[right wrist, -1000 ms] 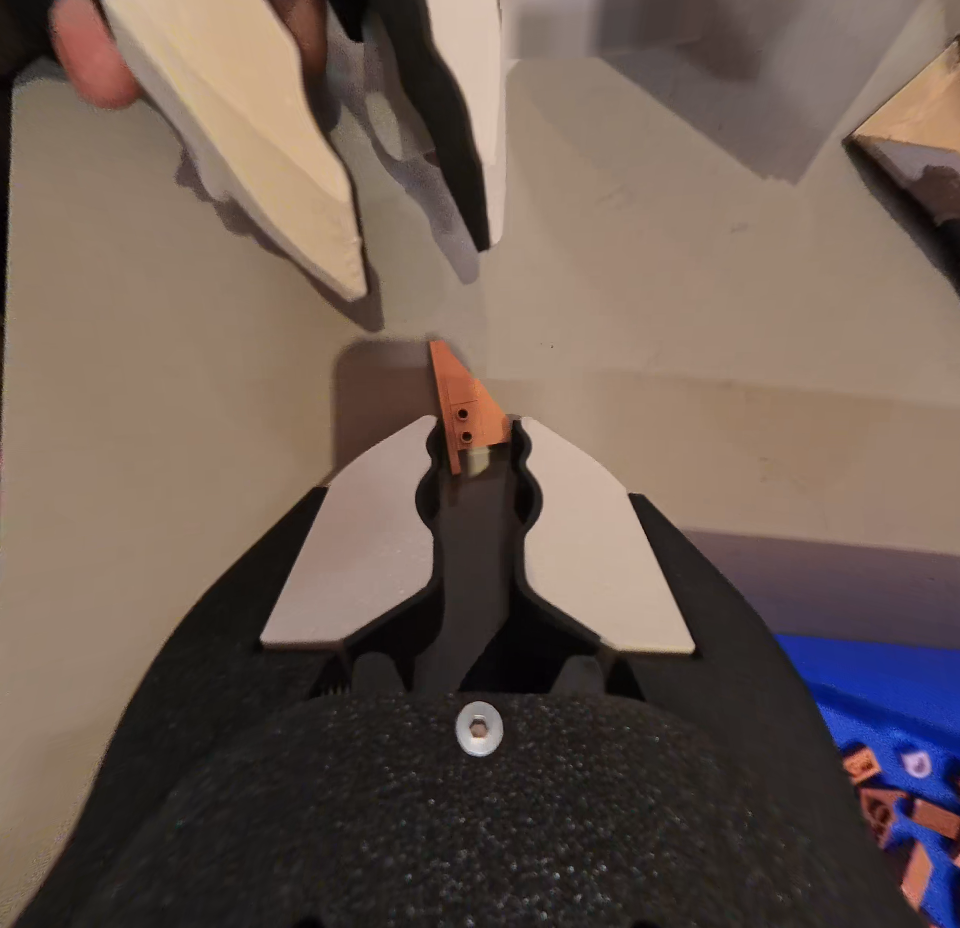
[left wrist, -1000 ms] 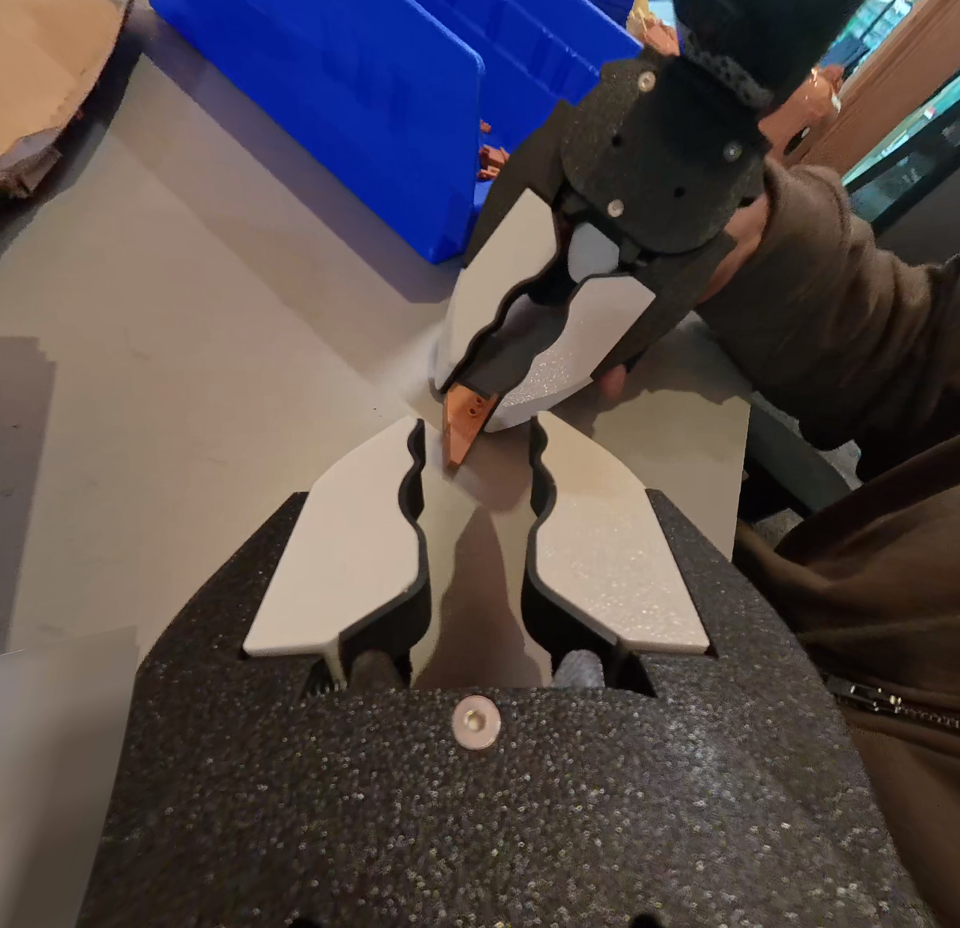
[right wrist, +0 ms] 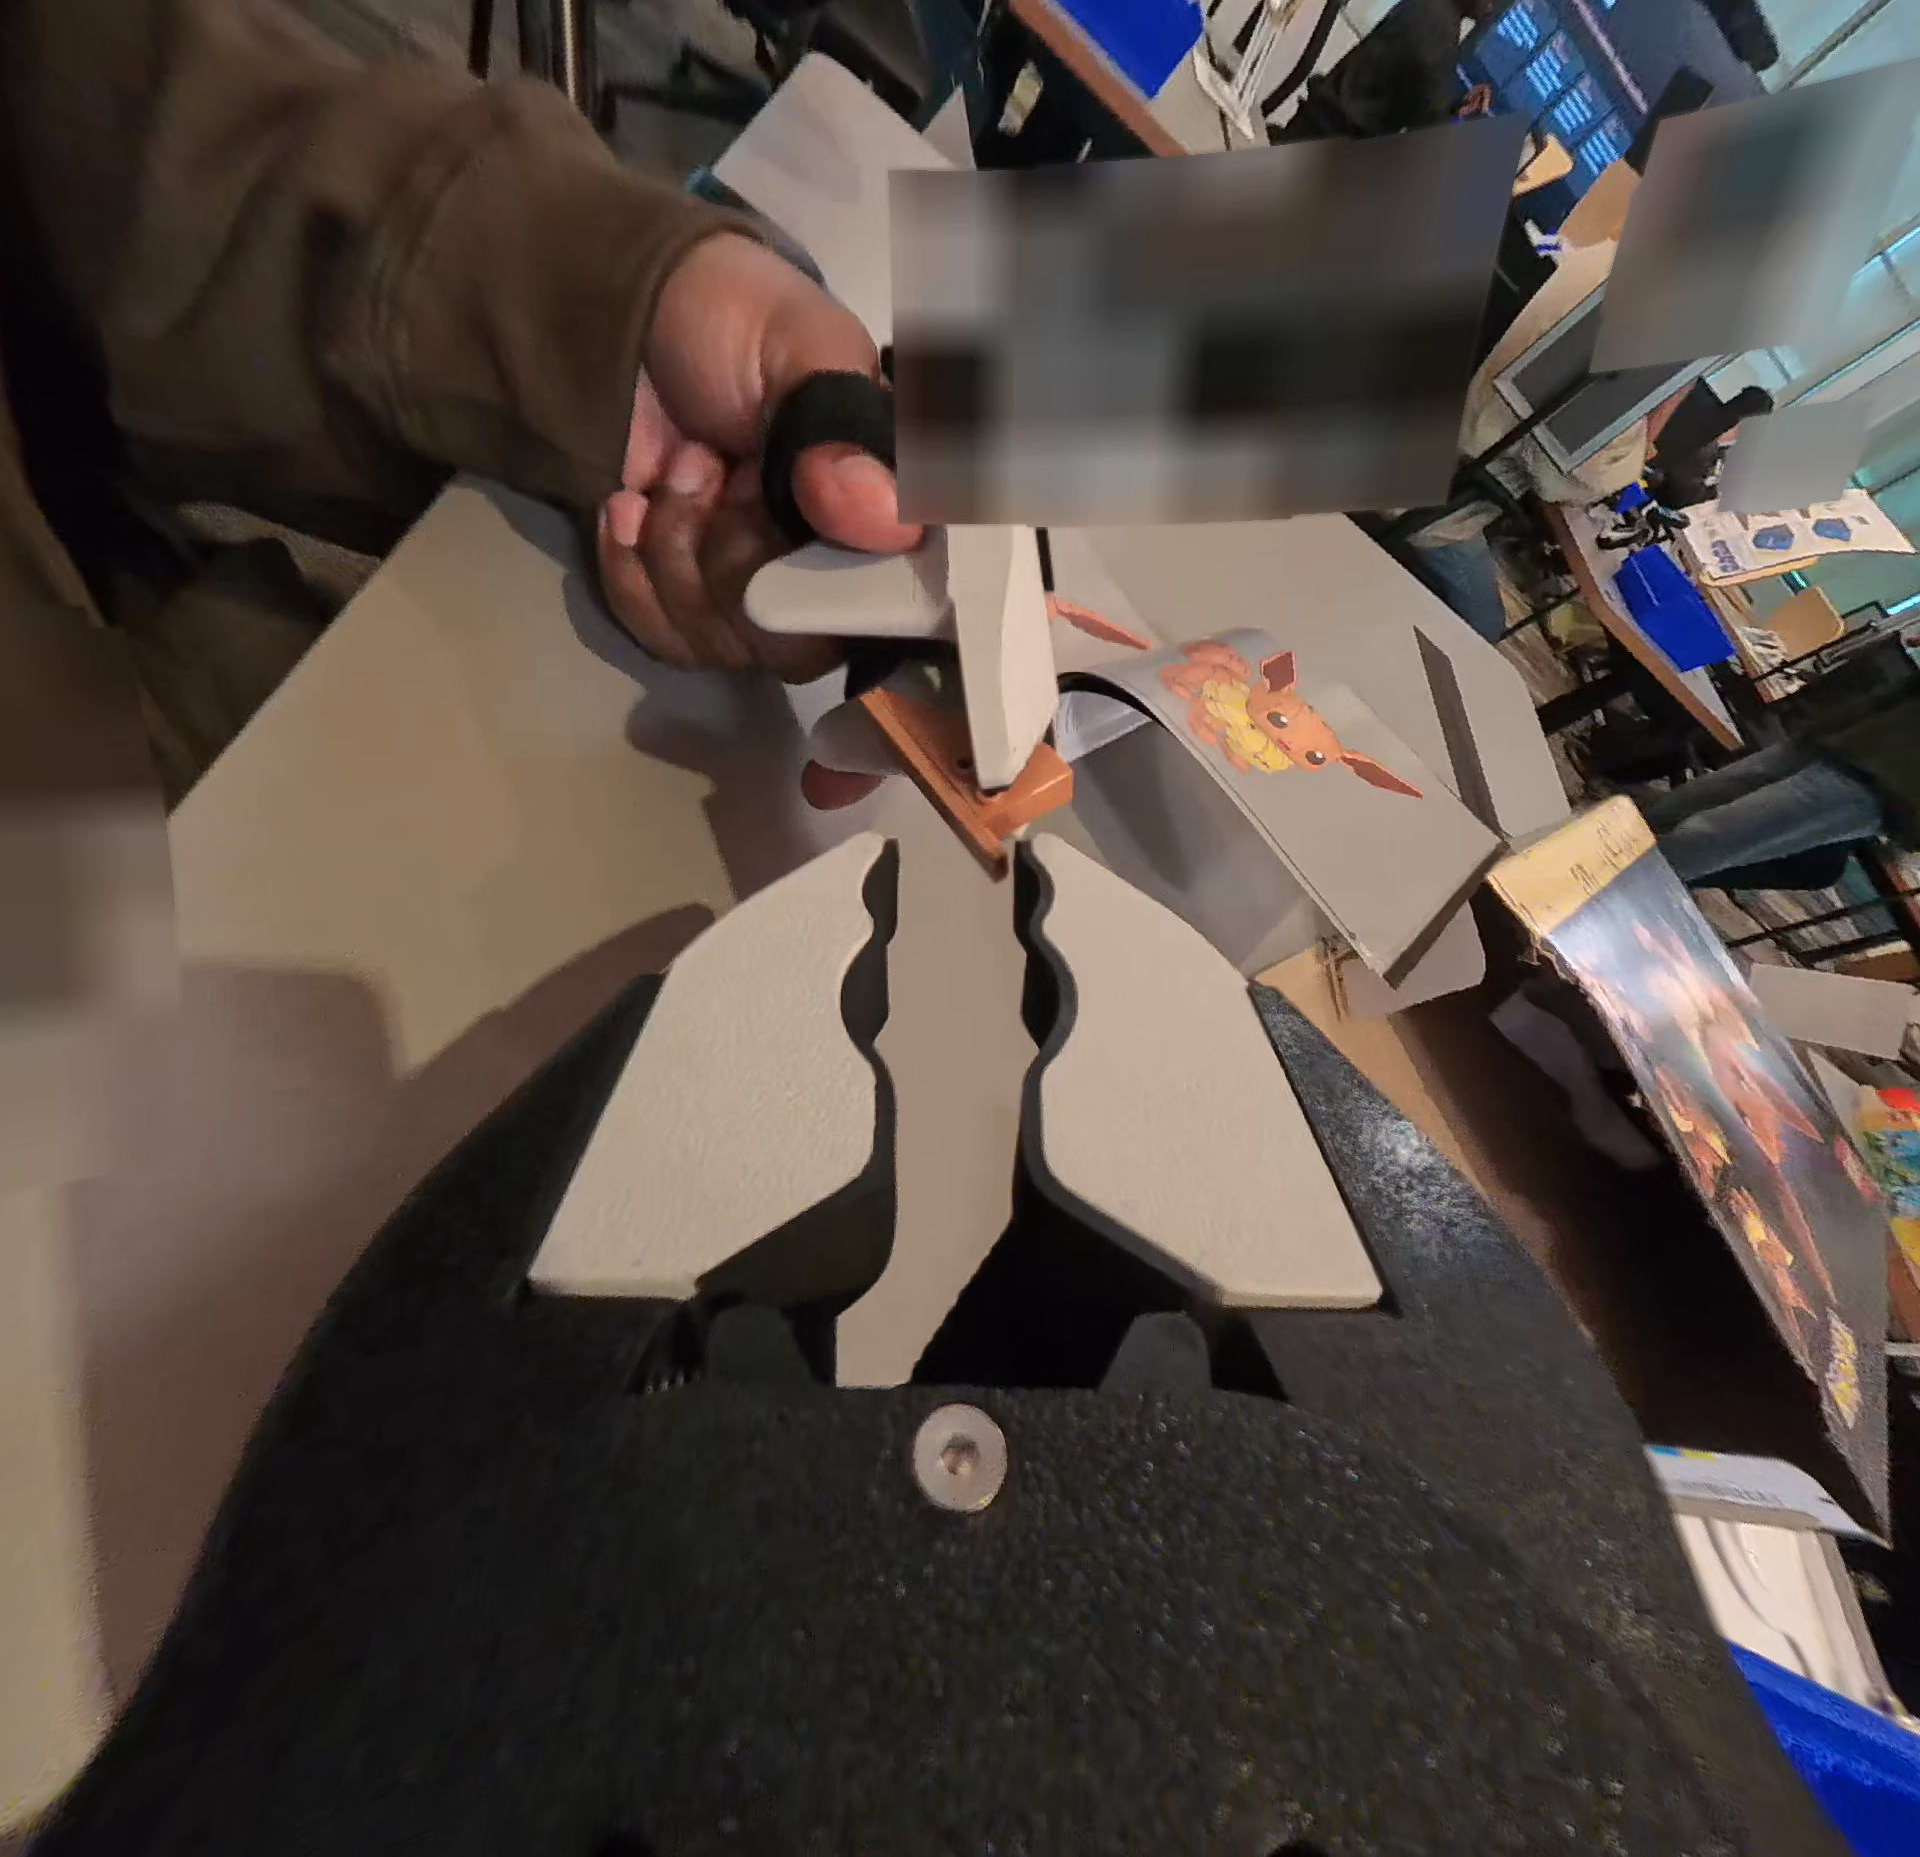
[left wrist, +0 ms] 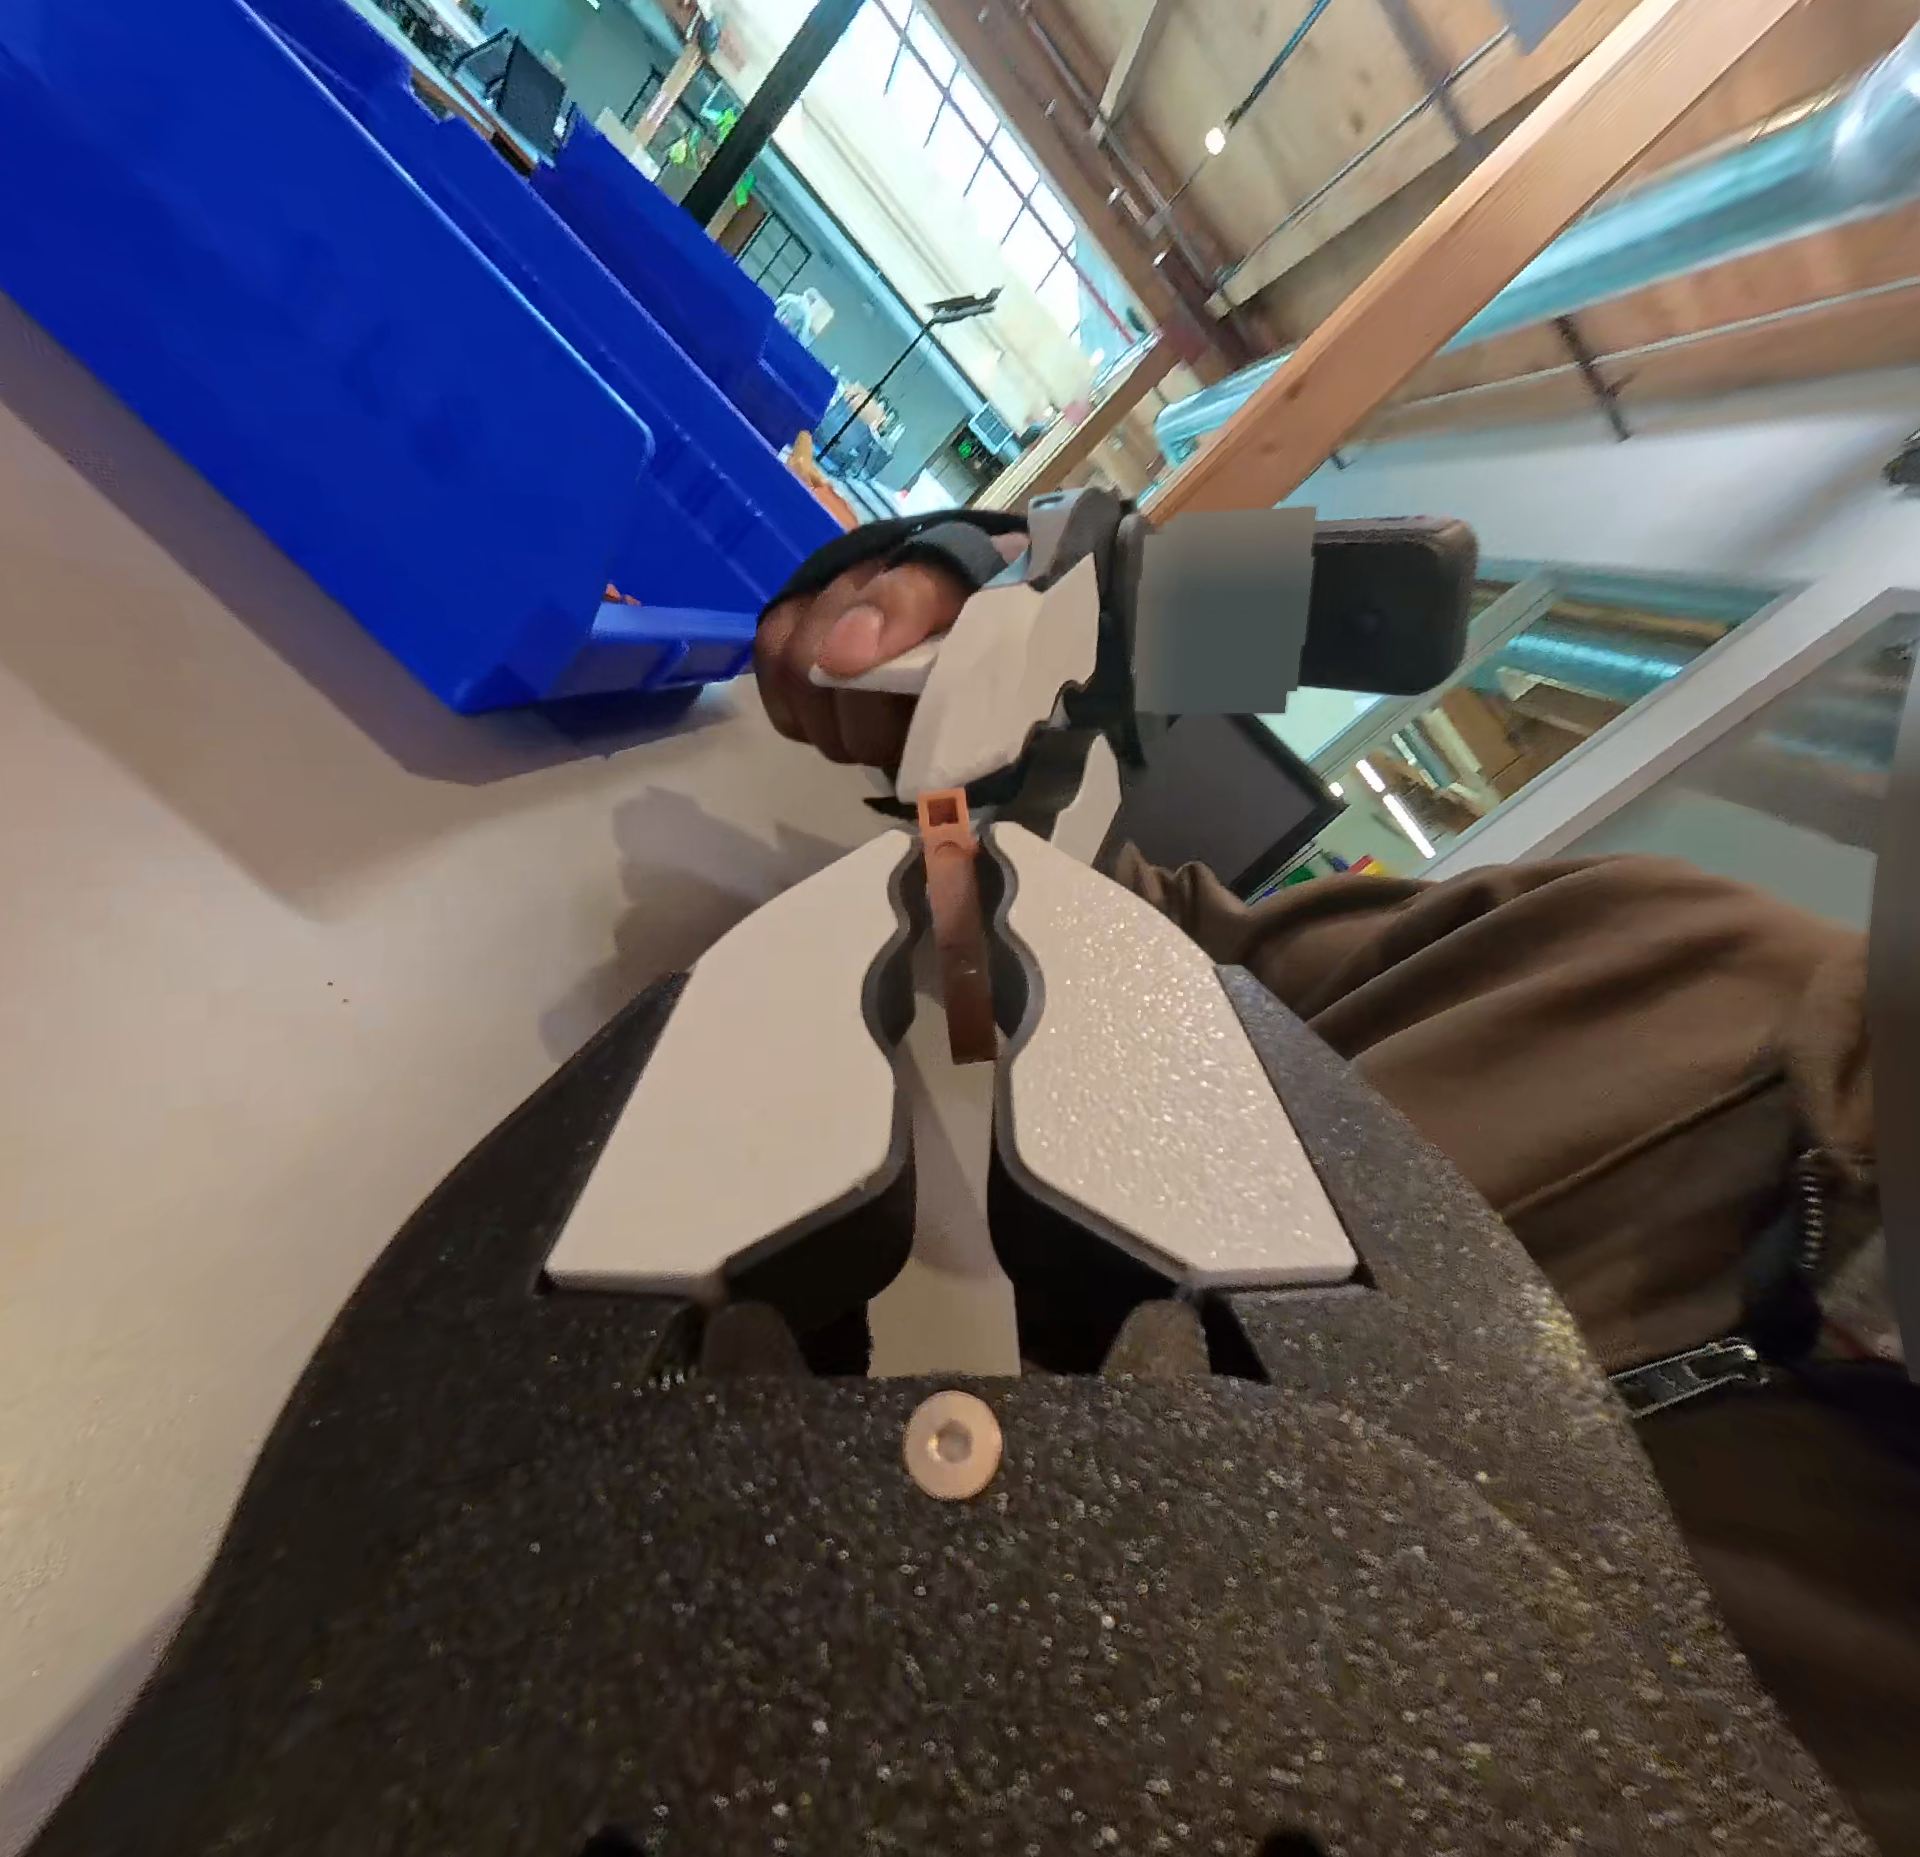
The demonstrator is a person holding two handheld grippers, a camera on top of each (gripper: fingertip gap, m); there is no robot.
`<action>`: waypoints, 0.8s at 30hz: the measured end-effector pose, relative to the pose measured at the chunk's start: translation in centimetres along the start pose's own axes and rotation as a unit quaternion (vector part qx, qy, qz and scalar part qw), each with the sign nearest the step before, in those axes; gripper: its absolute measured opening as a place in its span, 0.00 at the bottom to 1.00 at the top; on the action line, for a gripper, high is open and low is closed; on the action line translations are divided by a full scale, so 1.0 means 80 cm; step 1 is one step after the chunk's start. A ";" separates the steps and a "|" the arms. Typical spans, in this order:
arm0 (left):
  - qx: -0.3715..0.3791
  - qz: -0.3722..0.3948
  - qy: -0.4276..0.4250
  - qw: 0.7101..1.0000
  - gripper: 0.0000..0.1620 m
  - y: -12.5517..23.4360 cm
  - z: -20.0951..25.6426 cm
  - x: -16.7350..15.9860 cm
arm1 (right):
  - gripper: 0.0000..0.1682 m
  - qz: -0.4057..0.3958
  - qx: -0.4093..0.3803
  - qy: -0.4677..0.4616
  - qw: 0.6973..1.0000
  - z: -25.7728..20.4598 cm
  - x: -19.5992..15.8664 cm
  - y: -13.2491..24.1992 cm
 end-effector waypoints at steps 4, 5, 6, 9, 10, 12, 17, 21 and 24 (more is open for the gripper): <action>-0.015 0.003 0.014 1.000 0.06 -0.001 -0.001 0.000 | 0.09 0.008 0.001 -0.002 1.000 0.001 0.002 0.002; -0.018 0.004 0.017 1.000 0.06 -0.001 -0.001 0.000 | 0.09 0.009 0.003 -0.003 1.000 0.002 0.003 0.001; -0.022 0.004 0.020 1.000 0.06 -0.002 -0.001 0.000 | 0.08 0.012 0.004 -0.005 1.000 0.003 0.003 0.000; -0.022 0.006 0.021 1.000 0.06 -0.001 -0.001 0.000 | 0.05 0.010 0.001 -0.007 1.000 0.006 0.003 0.000; -0.019 0.007 0.019 1.000 0.06 -0.002 -0.001 0.000 | 0.04 0.009 0.001 -0.007 1.000 0.006 0.003 0.001; -0.018 0.008 0.019 1.000 0.06 -0.002 -0.001 0.000 | 0.04 0.006 -0.002 -0.009 1.000 0.005 0.003 0.001; -0.008 0.017 0.020 1.000 0.05 -0.003 -0.003 0.001 | 0.03 0.003 -0.019 -0.014 1.000 0.004 0.000 0.000; 0.000 0.028 0.027 0.999 0.05 -0.005 -0.004 0.002 | 0.03 0.001 -0.037 -0.021 0.999 0.002 -0.003 0.000; 0.002 0.033 0.031 0.999 0.05 -0.007 -0.004 0.002 | 0.03 -0.002 -0.046 -0.021 0.999 0.000 -0.004 0.000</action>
Point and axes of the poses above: each gripper's, where its closed fingertips meet, y back along the fingers, x out of its top, z = x × y across the jaws, the point moved 10 cm from there along y, back along the fingers, and after that the axes turned 15 degrees about x, right-handed, at the moved point
